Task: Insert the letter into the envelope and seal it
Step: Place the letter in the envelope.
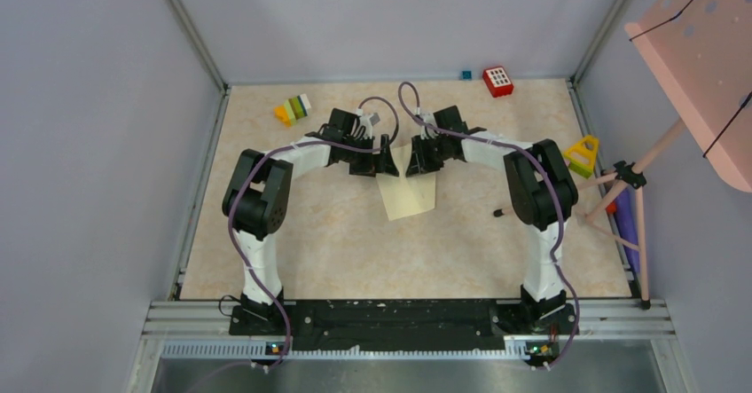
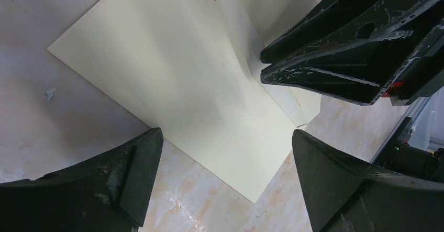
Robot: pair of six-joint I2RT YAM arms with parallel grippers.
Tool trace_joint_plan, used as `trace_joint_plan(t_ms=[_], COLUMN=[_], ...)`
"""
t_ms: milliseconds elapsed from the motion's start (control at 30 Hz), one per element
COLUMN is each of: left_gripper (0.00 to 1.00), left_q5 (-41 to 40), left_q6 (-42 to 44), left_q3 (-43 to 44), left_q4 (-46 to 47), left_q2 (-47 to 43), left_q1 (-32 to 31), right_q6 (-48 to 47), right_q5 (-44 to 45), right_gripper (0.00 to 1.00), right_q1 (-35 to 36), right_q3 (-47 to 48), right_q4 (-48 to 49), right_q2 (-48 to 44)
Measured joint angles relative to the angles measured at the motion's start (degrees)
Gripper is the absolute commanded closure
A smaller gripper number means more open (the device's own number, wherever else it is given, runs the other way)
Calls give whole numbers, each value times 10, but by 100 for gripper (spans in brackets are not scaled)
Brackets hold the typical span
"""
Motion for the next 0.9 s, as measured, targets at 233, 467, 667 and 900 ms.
trace_joint_plan(t_ms=[233, 467, 667, 900], left_gripper=[2, 2, 2, 2], left_q5=[0, 3, 16, 21], left_q6=[1, 18, 26, 29], left_q3=[0, 15, 58, 80], left_q4=[0, -12, -17, -21], left_q2=[0, 3, 17, 51], left_q1=[0, 1, 1, 1], right_q6=[0, -8, -16, -17], right_q5=[-3, 9, 17, 40], right_gripper=[78, 77, 76, 76], right_q1=[-4, -21, -35, -56], right_q3=[0, -2, -17, -40], right_q4=[-7, -19, -18, -24], right_q2=[-1, -45, -94, -98])
